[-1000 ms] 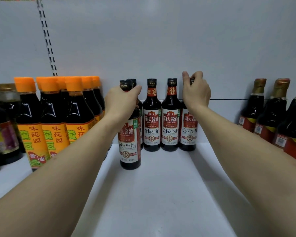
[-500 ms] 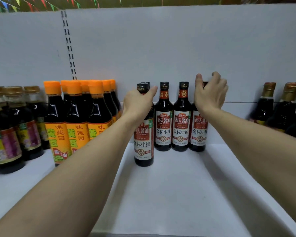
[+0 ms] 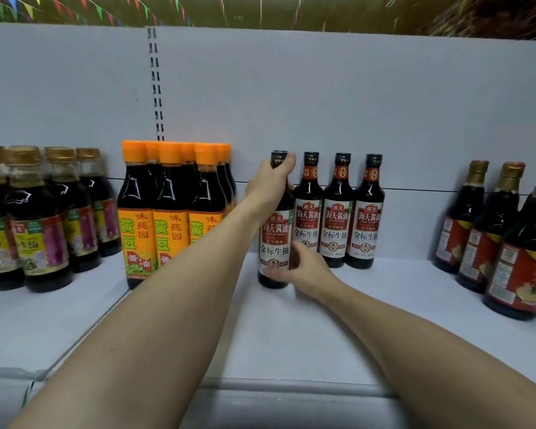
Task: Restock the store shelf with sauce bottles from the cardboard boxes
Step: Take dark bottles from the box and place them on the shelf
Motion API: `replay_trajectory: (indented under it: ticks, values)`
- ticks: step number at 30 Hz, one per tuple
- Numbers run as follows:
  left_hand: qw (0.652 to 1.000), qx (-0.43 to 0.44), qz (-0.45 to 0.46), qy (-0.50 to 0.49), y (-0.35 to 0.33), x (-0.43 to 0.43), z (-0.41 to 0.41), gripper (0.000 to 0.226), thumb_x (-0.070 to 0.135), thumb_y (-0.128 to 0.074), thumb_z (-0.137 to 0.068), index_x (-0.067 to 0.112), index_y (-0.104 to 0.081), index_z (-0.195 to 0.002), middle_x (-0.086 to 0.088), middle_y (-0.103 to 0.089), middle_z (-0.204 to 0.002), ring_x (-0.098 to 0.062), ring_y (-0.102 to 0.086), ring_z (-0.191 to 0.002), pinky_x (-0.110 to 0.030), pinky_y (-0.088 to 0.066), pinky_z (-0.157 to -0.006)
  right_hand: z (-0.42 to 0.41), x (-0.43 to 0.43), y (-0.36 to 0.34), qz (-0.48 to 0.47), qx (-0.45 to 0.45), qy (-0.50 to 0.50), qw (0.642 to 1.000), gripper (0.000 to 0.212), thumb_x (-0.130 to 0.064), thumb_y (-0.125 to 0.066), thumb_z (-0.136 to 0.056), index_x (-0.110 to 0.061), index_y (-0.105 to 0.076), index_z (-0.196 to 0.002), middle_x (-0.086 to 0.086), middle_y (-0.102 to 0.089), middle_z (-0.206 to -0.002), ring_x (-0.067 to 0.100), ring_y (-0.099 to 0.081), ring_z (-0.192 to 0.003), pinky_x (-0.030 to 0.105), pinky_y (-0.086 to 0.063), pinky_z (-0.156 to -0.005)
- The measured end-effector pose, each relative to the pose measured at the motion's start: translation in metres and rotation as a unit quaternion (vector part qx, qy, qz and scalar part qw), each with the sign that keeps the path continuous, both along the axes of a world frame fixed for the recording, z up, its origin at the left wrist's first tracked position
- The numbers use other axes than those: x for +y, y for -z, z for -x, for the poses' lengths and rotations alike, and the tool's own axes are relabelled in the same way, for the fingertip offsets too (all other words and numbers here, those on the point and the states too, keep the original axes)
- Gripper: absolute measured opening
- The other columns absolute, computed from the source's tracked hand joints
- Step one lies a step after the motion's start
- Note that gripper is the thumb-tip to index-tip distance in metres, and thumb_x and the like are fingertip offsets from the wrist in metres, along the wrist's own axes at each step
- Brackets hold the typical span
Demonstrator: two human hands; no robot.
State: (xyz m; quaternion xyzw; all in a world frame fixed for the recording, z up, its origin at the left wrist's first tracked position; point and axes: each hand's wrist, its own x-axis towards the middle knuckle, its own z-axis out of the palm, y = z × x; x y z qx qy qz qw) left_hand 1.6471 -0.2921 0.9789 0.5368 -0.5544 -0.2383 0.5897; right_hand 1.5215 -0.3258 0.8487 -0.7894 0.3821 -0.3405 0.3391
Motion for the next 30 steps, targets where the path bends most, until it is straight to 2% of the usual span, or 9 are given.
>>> replay_trajectory:
  ticks: [2, 6, 9, 12, 17, 20, 24, 27, 30]
  values:
    - [1.0, -0.003, 0.011, -0.007, 0.003, 0.005, 0.002, 0.063, 0.082, -0.042, -0.078, 0.028, -0.056, -0.109, -0.003, -0.073, -0.099, -0.028, -0.07, -0.1, -0.054, -0.053, -0.098, -0.001, -0.003, 0.005, 0.024, 0.048, 0.017, 0.998, 0.08, -0.045, -0.094, -0.058, -0.027, -0.059, -0.128, -0.014, -0.07, -0.119, 0.004, -0.065, -0.108, 0.03, -0.053, -0.098]
    - [0.998, 0.045, 0.042, -0.01, 0.023, 0.012, 0.004, 0.037, 0.059, -0.053, -0.096, 0.027, -0.062, -0.113, -0.001, -0.073, -0.108, -0.023, -0.071, -0.102, -0.052, -0.057, -0.096, -0.002, -0.005, 0.007, 0.043, 0.042, 0.021, 0.998, 0.085, -0.049, -0.092, -0.051, -0.027, -0.06, -0.127, -0.016, -0.07, -0.117, 0.001, -0.065, -0.106, 0.029, -0.054, -0.096]
    - [0.993, 0.079, 0.079, -0.027, 0.043, 0.011, 0.001, 0.022, 0.043, -0.064, -0.099, 0.024, -0.068, -0.109, 0.002, -0.075, -0.106, -0.017, -0.071, -0.101, -0.047, -0.059, -0.095, -0.002, -0.006, 0.007, 0.036, 0.034, 0.021, 0.999, 0.078, -0.036, -0.097, -0.06, -0.024, -0.059, -0.127, -0.013, -0.07, -0.117, -0.003, -0.063, -0.103, 0.02, -0.052, -0.09]
    - [0.988, 0.101, 0.115, -0.03, 0.058, 0.009, -0.002, 0.028, 0.04, -0.066, -0.099, 0.02, -0.069, -0.119, 0.002, -0.073, -0.113, -0.014, -0.069, -0.106, -0.045, -0.058, -0.097, -0.002, -0.007, 0.007, 0.04, 0.023, 0.029, 0.999, 0.082, -0.037, -0.097, -0.058, -0.023, -0.056, -0.127, -0.01, -0.069, -0.119, 0.004, -0.065, -0.107, 0.026, -0.054, -0.094]
    - [0.982, 0.147, 0.123, -0.005, 0.084, 0.007, -0.002, 0.037, 0.043, -0.062, -0.098, 0.028, -0.064, -0.131, -0.001, -0.073, -0.116, -0.017, -0.072, -0.106, -0.044, -0.061, -0.09, -0.003, -0.009, 0.01, 0.036, -0.002, 0.026, 0.999, 0.095, -0.055, -0.09, -0.043, -0.024, -0.057, -0.126, -0.012, -0.071, -0.118, 0.003, -0.067, -0.108, 0.032, -0.057, -0.097]
    - [0.978, 0.173, 0.112, -0.005, 0.087, 0.004, -0.003, 0.032, 0.035, -0.063, -0.101, 0.018, -0.065, -0.128, -0.008, -0.074, -0.111, -0.019, -0.074, -0.098, -0.044, -0.062, -0.088, -0.003, -0.01, 0.01, 0.033, -0.008, 0.025, 0.999, 0.097, -0.057, -0.089, -0.042, -0.023, -0.058, -0.128, -0.012, -0.072, -0.118, 0.003, -0.067, -0.107, 0.032, -0.057, -0.097]
    - [0.982, 0.157, 0.109, 0.004, 0.089, 0.001, -0.009, 0.038, 0.045, -0.067, -0.095, 0.023, -0.067, -0.126, -0.004, -0.075, -0.112, -0.018, -0.074, -0.101, -0.043, -0.062, -0.089, -0.002, -0.012, 0.012, 0.028, -0.012, 0.023, 0.999, 0.096, -0.058, -0.089, -0.042, -0.022, -0.06, -0.127, -0.012, -0.072, -0.117, 0.003, -0.068, -0.107, 0.032, -0.057, -0.098]
    - [0.983, 0.152, 0.106, 0.011, 0.092, 0.002, -0.013, 0.03, 0.04, -0.069, -0.098, 0.027, -0.069, -0.125, 0.001, -0.076, -0.113, -0.013, -0.074, -0.102, -0.037, -0.062, -0.09, -0.002, -0.014, 0.014, 0.034, -0.002, 0.031, 0.999, 0.093, -0.058, -0.089, -0.046, -0.021, -0.062, -0.127, -0.01, -0.072, -0.118, 0.005, -0.068, -0.107, 0.035, -0.057, -0.099]
    - [0.983, 0.151, 0.102, 0.019, 0.093, 0.002, -0.016, 0.04, 0.04, -0.072, -0.095, 0.027, -0.067, -0.132, 0.003, -0.075, -0.116, -0.01, -0.073, -0.103, -0.034, -0.061, -0.088, -0.002, -0.014, 0.014, 0.043, 0.002, 0.039, 0.998, 0.089, -0.057, -0.088, -0.049, -0.021, -0.063, -0.127, -0.009, -0.072, -0.119, 0.008, -0.068, -0.108, 0.035, -0.057, -0.099]
